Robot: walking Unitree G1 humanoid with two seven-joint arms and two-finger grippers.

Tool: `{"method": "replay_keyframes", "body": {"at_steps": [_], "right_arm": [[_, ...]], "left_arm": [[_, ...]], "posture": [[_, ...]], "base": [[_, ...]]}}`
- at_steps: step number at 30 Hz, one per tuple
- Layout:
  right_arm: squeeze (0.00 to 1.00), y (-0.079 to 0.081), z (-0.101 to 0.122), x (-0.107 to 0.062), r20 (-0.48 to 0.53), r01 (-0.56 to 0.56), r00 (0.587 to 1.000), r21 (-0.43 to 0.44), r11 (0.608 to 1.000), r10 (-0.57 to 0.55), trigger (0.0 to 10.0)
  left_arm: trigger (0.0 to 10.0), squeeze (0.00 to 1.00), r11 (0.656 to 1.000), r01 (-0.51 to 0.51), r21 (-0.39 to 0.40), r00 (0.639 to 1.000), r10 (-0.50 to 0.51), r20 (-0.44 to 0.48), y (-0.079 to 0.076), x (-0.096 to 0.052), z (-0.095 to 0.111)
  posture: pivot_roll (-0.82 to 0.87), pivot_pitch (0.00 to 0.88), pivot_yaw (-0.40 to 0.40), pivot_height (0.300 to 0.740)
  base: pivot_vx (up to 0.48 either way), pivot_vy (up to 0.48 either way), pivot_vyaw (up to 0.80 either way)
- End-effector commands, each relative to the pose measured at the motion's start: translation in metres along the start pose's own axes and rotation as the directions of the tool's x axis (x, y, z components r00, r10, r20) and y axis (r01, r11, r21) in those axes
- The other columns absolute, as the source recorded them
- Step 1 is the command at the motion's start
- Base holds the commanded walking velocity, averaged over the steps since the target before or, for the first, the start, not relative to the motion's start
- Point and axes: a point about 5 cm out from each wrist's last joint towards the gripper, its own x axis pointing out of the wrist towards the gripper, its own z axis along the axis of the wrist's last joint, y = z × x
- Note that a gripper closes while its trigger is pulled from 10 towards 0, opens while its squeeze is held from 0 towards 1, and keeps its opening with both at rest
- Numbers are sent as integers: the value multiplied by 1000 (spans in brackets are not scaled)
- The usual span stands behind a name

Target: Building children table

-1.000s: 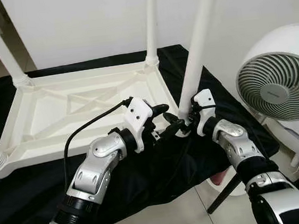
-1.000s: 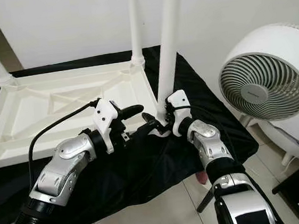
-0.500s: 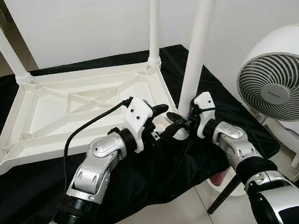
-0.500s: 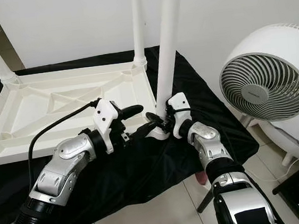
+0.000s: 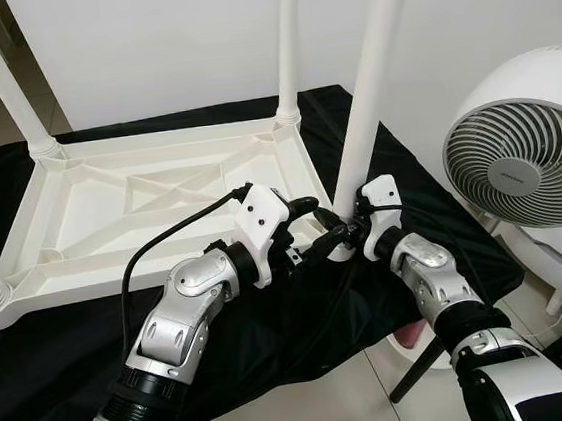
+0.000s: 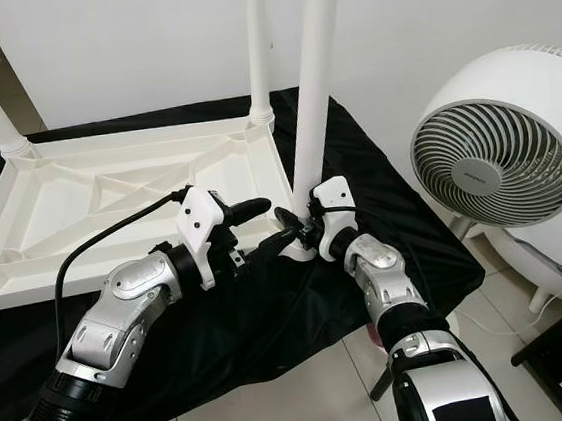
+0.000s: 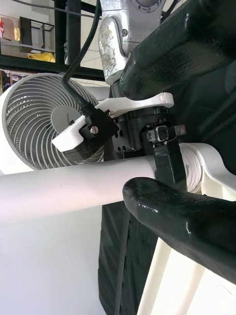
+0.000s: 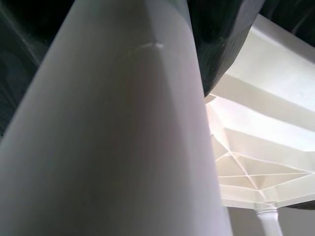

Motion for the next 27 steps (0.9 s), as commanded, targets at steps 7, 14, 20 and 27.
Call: {"method": "replay_keyframes", "body": {"at_steps": [7, 14, 20, 27], "right_arm": [[0, 7, -12, 2, -49, 197, 980, 90, 976, -193, 0], [0, 17, -10, 7, -35, 393, 919, 110, 913, -392, 0], [0, 41, -9, 14, -26, 392, 920, 119, 912, -392, 0], [0, 35, -11, 10, -35, 398, 917, 96, 912, -397, 0]], "left_arm": [[10000, 0, 999, 32, 3, 999, -32, -2, -5, 2, -2], [10000, 0, 1000, 25, -2, 1000, -25, -1, -7, 1, -3], [10000, 0, 1000, 20, -8, 1000, -20, 3, -8, 3, -4], [10000, 0, 1000, 16, -3, 1000, -16, 6, -8, 3, -4]], "posture": [[63, 7, -5, 740], [65, 5, -31, 740], [61, 0, -34, 740], [67, 0, -53, 740]], "base": [[0, 0, 0], [0, 0, 0], [0, 0, 0], [0, 0, 0]]}}
